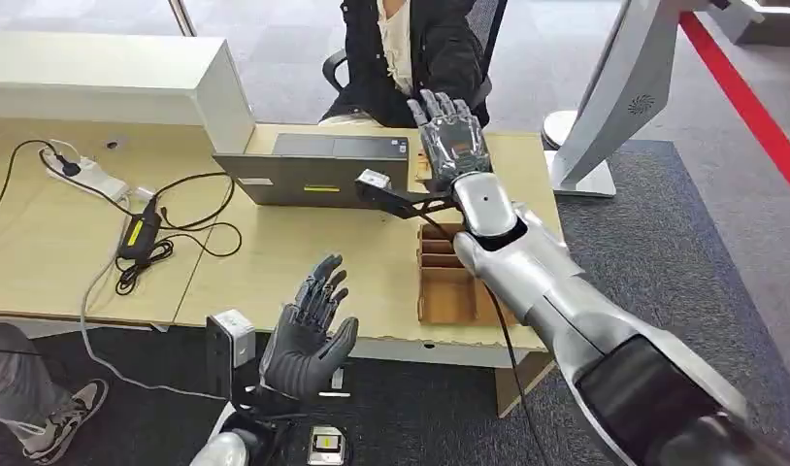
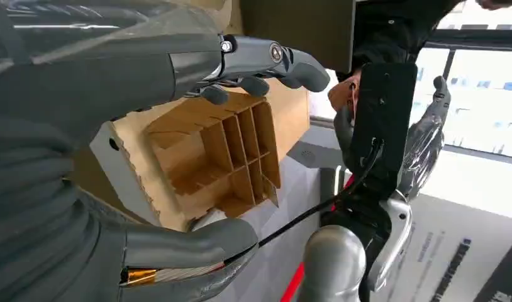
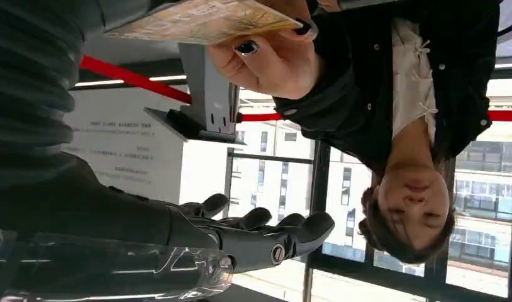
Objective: Pass the card to the sensor for recognition and then transmit it.
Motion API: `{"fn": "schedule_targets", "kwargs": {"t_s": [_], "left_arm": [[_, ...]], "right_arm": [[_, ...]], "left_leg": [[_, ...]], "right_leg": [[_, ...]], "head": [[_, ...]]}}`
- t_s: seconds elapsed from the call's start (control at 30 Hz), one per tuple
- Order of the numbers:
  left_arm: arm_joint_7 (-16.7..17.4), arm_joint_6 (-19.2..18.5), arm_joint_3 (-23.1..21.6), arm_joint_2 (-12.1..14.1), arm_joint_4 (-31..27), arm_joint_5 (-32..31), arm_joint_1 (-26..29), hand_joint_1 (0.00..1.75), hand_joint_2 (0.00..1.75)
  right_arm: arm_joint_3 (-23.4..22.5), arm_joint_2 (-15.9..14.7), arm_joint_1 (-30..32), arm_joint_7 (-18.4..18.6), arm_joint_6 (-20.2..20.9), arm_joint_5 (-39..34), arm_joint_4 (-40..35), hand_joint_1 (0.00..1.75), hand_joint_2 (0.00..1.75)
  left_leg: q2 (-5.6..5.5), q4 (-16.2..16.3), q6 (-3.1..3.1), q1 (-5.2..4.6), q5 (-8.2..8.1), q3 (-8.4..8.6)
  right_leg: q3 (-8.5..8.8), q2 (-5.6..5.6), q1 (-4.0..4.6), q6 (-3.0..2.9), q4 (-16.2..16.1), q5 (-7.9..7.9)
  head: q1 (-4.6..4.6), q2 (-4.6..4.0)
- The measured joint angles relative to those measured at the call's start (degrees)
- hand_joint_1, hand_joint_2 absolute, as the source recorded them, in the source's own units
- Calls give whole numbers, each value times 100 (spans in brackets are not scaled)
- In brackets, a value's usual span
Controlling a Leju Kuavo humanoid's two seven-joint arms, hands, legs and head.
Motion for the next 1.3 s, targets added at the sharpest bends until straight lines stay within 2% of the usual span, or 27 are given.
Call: {"fn": "schedule_targets", "kwargs": {"t_s": [0.6, 0.63, 0.67, 0.7, 1.3], "left_arm": [[39, 216, -2, 11, -79, -13, 5, 0, 175], [39, 219, -2, 11, -79, -13, 6, 0, 175], [39, 216, -2, 11, -79, -13, 7, 0, 175], [39, 216, -2, 11, -79, -13, 7, 0, 175], [46, 229, -4, 11, -79, -7, 8, 0, 175]], "right_arm": [[127, -107, -168, 98, -111, -229, 221, 0, 175], [127, -118, -171, 98, -116, -238, 223, 12, 175], [127, -122, -173, 101, -118, -247, 225, 77, 175], [129, -129, -176, 101, -118, -249, 234, 175, 175], [170, -190, -192, 9, -118, -387, 269, 175, 175]], "left_leg": [[1, 1, 0, 0, 0, 2], [1, 1, 0, 0, 0, 2], [2, 1, 0, 0, 0, 3], [2, 1, 0, 0, 0, 3], [2, 1, 0, 0, 0, 2]], "right_leg": [[0, 1, 0, 0, 0, 0], [0, 1, 0, 0, 0, 0], [0, 1, 0, 0, 0, 0], [0, 1, 0, 0, 0, 0], [0, 1, 0, 0, 0, 0]], "head": [[0, 0], [2, 0], [0, 0], [0, 0], [0, 0]]}}
